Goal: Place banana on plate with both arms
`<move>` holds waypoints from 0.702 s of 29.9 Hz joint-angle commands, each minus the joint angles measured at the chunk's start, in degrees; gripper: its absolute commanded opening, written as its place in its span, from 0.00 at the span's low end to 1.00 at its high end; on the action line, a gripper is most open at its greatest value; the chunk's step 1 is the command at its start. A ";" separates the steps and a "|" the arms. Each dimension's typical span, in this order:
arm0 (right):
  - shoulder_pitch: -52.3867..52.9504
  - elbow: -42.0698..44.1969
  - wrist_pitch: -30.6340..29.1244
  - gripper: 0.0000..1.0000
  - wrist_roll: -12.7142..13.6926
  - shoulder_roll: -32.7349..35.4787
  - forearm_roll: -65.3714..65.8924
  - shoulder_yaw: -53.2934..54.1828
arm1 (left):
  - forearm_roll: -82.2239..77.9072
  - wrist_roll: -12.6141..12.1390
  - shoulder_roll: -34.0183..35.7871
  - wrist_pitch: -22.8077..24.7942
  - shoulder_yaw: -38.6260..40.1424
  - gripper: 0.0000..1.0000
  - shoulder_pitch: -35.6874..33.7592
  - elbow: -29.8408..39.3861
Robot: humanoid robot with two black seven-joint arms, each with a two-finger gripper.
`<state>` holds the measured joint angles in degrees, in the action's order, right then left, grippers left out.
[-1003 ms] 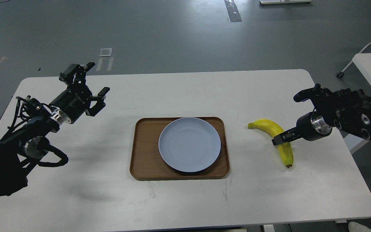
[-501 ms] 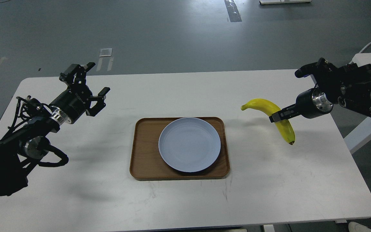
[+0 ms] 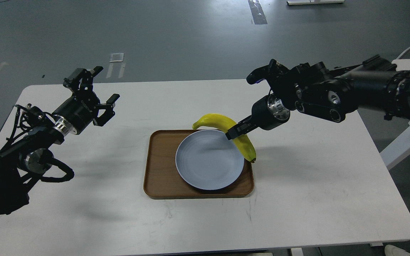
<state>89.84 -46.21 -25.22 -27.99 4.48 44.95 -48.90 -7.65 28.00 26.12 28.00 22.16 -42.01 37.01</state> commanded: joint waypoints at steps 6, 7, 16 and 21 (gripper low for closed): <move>-2.30 3.67 -0.01 0.06 -0.01 -4.48 -5.75 -3.22 | 0.00 0.00 0.25 0.00 -0.01 0.98 0.00 0.00; -2.48 3.85 -0.09 0.06 -0.01 -4.48 -5.83 -3.22 | 0.00 0.00 0.25 0.00 -0.01 0.98 0.00 0.00; -4.41 5.08 -0.71 0.16 -0.01 -4.48 -7.07 -3.66 | 0.09 0.00 0.25 0.00 0.08 0.98 -0.09 0.00; -5.20 5.08 -0.71 0.21 -0.01 -4.48 -10.14 -3.57 | 0.09 0.00 0.25 0.00 0.08 0.98 -0.09 0.00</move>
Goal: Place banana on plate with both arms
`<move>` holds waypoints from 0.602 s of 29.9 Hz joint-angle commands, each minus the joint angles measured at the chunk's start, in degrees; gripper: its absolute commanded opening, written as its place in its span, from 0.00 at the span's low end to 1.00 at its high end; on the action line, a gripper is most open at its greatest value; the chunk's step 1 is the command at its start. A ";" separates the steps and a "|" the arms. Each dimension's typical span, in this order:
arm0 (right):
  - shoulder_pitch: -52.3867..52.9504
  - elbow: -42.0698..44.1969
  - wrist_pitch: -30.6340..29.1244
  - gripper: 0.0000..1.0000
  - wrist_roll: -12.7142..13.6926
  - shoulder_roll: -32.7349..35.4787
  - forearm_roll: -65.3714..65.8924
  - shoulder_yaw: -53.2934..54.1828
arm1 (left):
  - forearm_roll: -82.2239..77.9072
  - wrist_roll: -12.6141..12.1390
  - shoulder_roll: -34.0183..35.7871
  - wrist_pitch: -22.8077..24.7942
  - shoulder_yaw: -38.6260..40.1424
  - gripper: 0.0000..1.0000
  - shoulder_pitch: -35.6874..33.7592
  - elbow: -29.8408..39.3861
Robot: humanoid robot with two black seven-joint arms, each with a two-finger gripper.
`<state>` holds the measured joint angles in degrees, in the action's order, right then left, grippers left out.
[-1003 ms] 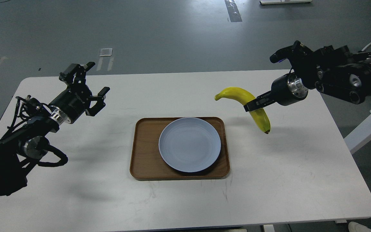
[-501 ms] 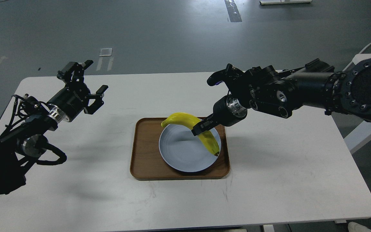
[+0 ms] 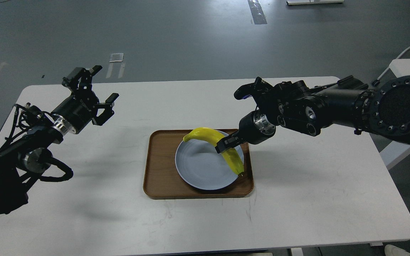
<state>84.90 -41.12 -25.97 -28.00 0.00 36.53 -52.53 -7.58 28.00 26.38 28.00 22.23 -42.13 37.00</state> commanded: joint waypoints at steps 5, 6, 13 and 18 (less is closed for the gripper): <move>-1.23 0.77 0.04 0.40 0.00 0.00 -3.21 0.06 | 0.03 0.00 -0.01 0.00 0.00 0.98 0.03 0.01; -1.23 0.78 0.04 0.40 0.00 0.00 -3.22 0.06 | 0.03 0.00 -0.01 0.00 0.00 0.98 0.03 0.01; -2.11 1.04 0.04 0.67 0.00 0.00 -3.30 0.06 | 0.03 0.00 0.08 0.00 0.00 0.98 0.03 -0.08; -2.11 1.04 0.04 0.82 0.00 0.00 -3.30 0.59 | 0.03 0.00 0.34 0.00 0.09 0.98 0.03 -0.08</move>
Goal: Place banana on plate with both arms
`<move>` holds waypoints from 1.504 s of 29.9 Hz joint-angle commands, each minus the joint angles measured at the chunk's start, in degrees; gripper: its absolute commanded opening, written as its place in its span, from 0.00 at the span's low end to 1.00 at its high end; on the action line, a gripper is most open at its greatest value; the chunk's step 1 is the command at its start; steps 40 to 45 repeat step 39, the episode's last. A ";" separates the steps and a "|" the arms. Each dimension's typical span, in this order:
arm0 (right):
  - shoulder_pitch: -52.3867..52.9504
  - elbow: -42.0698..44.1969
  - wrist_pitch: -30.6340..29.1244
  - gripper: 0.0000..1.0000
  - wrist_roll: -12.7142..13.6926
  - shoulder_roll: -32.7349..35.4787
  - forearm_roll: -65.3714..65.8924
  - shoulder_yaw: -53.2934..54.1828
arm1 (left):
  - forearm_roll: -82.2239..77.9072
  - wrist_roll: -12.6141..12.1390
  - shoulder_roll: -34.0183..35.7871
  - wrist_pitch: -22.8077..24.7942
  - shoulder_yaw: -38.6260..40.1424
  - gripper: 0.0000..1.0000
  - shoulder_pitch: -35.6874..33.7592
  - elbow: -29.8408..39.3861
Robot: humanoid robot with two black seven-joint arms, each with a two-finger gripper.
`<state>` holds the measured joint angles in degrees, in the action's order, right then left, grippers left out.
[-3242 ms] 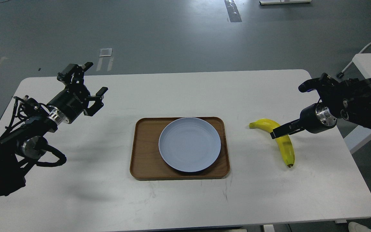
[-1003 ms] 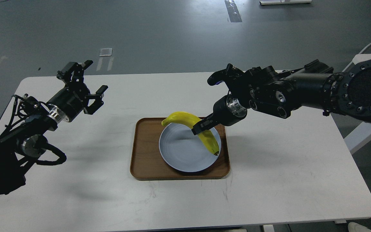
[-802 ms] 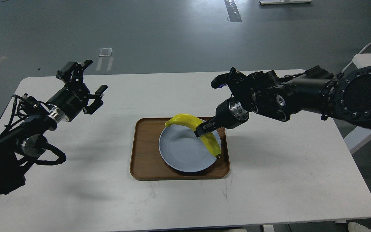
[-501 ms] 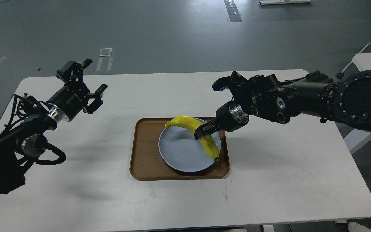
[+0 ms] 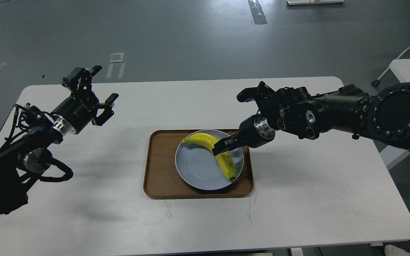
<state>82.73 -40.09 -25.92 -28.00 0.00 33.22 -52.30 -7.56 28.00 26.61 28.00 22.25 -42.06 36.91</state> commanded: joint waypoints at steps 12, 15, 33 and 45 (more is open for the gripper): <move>-2.21 0.63 -0.09 0.95 0.00 14.38 -6.32 23.96 | 0.00 0.00 0.02 0.00 0.07 0.98 -0.04 0.00; -7.21 0.71 0.52 0.97 0.00 20.19 -7.64 31.95 | 0.00 0.00 -0.42 0.00 0.07 0.98 0.13 -0.09; -43.18 0.62 0.17 0.99 0.00 25.05 -22.32 73.30 | 0.17 0.00 -6.39 0.00 1.57 0.98 2.24 -2.02; -44.59 0.71 -0.09 0.99 0.00 24.08 -24.43 74.27 | 0.17 0.00 -7.89 0.00 1.65 0.98 2.51 -3.95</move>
